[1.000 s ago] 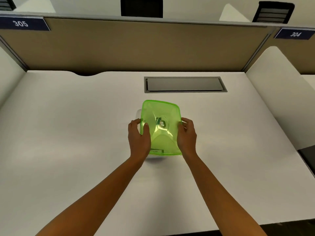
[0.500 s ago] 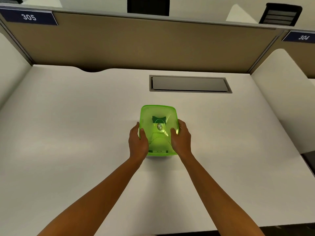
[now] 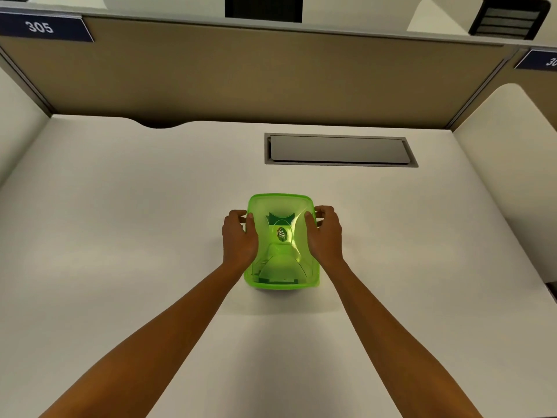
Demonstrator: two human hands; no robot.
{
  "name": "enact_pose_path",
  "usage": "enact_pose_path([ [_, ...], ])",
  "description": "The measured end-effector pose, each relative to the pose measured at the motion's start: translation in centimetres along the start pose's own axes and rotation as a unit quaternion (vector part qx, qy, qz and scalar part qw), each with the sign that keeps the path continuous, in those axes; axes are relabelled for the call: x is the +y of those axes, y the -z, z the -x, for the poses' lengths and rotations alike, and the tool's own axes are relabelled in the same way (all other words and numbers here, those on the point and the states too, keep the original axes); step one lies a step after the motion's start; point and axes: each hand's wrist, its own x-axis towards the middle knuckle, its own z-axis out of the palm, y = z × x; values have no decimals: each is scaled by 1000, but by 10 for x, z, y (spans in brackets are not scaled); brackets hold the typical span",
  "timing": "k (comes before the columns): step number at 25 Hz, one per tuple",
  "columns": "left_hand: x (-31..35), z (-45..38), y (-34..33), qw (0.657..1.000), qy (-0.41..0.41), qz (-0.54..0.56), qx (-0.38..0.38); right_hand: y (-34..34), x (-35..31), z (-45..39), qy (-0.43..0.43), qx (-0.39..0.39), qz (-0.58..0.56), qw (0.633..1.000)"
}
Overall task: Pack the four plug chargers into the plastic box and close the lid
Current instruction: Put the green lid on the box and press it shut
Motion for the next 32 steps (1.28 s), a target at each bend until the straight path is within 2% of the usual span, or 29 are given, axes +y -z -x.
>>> enact_pose_path([
  [4,8,-28,-8,999,13,-37,-17,-4,-4,-30,-10,-15,0,1000],
  [12,16,-51,-14,989,99,-91,-57,-14,-2,-45,-50,-49,39,997],
  [17,15,-53,-12,987,76,-122,-75,-14,-2,-48,-62,-75,69,993],
  [32,12,-52,-11,992,46,-97,-59,-13,0,-51,-41,-93,55,993],
])
